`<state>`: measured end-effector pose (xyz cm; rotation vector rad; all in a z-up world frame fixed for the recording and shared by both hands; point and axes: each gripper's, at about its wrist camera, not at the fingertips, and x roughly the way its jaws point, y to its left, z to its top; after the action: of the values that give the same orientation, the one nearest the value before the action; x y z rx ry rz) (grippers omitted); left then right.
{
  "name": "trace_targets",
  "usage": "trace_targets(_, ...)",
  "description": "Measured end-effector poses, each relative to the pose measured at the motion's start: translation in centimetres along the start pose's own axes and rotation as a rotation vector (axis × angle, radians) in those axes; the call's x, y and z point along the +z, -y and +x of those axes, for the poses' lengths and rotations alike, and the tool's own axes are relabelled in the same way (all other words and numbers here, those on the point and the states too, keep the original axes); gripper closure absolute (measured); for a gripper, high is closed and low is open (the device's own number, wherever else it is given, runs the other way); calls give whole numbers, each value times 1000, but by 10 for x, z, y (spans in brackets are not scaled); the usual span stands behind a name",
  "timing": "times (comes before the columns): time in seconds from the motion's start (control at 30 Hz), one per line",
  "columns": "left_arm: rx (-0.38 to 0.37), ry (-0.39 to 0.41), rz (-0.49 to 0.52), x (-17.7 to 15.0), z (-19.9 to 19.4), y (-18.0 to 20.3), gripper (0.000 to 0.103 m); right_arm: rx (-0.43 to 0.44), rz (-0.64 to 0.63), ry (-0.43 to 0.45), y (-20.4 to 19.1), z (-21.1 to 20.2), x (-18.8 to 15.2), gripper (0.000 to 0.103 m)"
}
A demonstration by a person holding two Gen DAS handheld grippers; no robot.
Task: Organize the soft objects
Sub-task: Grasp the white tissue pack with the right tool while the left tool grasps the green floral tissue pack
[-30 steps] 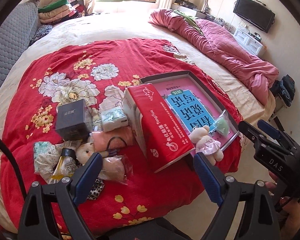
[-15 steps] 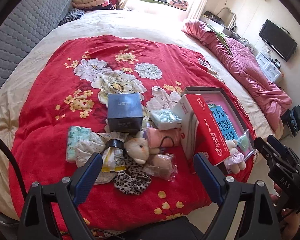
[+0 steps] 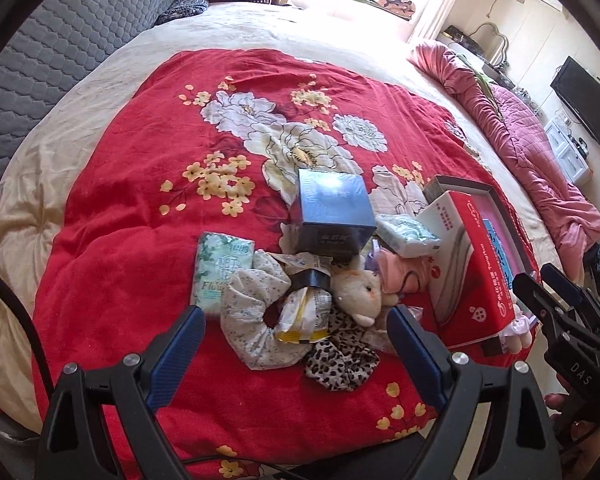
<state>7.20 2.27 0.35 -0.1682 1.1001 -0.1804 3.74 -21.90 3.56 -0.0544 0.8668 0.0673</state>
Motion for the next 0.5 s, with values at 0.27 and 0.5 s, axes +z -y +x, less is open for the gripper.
trace_targets(0.27, 12, -24, -55, 0, 16, -30, 11, 24, -58, -36, -33, 32, 7, 26)
trace_targets(0.5, 7, -48, -78, -1, 33, -45, 11, 17, -84, -79, -50, 68, 12, 26)
